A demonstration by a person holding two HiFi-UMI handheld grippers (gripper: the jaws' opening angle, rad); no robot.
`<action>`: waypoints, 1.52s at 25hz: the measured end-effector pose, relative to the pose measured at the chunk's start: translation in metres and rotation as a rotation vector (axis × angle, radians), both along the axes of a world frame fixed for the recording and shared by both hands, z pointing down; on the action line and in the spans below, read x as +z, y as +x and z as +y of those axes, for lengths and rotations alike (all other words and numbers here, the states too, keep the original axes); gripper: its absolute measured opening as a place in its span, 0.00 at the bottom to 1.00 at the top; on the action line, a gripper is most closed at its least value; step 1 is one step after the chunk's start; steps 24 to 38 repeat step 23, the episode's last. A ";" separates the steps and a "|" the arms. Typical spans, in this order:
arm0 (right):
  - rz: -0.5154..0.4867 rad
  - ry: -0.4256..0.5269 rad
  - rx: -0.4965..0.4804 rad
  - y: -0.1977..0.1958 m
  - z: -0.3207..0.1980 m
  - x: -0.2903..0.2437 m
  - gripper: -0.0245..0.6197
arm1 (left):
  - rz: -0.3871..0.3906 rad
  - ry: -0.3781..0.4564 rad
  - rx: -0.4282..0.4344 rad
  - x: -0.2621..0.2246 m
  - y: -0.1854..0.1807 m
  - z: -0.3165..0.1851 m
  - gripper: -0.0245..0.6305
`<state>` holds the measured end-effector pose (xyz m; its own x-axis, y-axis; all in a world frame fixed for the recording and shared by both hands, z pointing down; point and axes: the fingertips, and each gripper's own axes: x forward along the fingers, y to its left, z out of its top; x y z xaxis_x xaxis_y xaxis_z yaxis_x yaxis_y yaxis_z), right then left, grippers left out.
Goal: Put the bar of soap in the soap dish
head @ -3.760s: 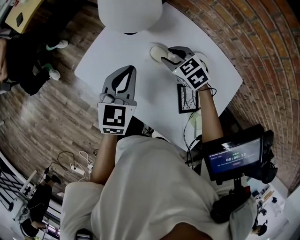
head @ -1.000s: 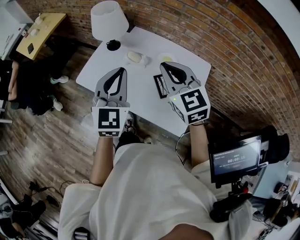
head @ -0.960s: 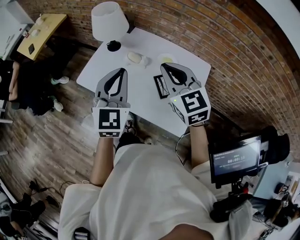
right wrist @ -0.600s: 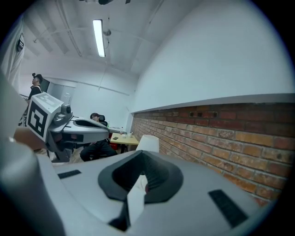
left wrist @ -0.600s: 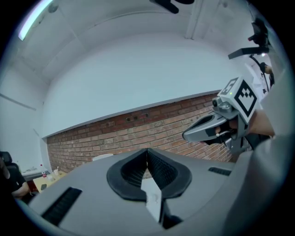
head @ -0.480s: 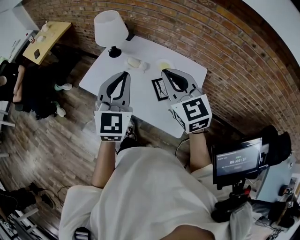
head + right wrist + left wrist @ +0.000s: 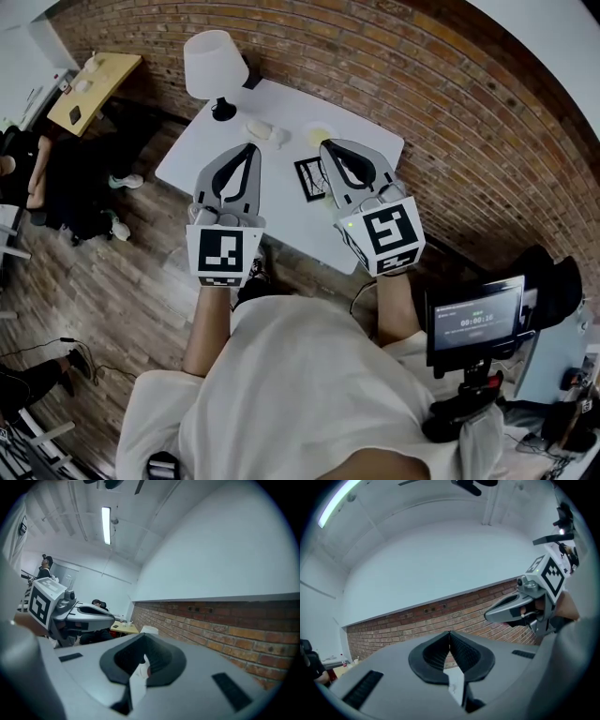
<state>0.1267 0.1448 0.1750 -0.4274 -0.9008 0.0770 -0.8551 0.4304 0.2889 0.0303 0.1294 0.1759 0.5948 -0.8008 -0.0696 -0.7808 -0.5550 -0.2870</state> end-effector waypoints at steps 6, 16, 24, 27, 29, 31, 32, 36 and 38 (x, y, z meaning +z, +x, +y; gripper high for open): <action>-0.002 0.005 0.003 0.010 0.010 -0.001 0.05 | -0.002 0.013 0.002 -0.003 0.008 0.011 0.05; 0.013 0.000 0.001 0.018 0.009 -0.002 0.05 | -0.005 0.016 0.010 -0.006 0.020 0.010 0.05; 0.023 -0.007 -0.004 0.022 -0.007 0.003 0.04 | -0.009 0.016 0.017 -0.004 0.027 -0.005 0.05; 0.023 -0.007 -0.004 0.022 -0.007 0.003 0.04 | -0.009 0.016 0.017 -0.004 0.027 -0.005 0.05; 0.023 -0.007 -0.004 0.022 -0.007 0.003 0.04 | -0.009 0.016 0.017 -0.004 0.027 -0.005 0.05; 0.023 -0.007 -0.004 0.022 -0.007 0.003 0.04 | -0.009 0.016 0.017 -0.004 0.027 -0.005 0.05; 0.023 -0.007 -0.004 0.022 -0.007 0.003 0.04 | -0.009 0.016 0.017 -0.004 0.027 -0.005 0.05; 0.023 -0.007 -0.004 0.022 -0.007 0.003 0.04 | -0.009 0.016 0.017 -0.004 0.027 -0.005 0.05; 0.023 -0.007 -0.004 0.022 -0.007 0.003 0.04 | -0.009 0.016 0.017 -0.004 0.027 -0.005 0.05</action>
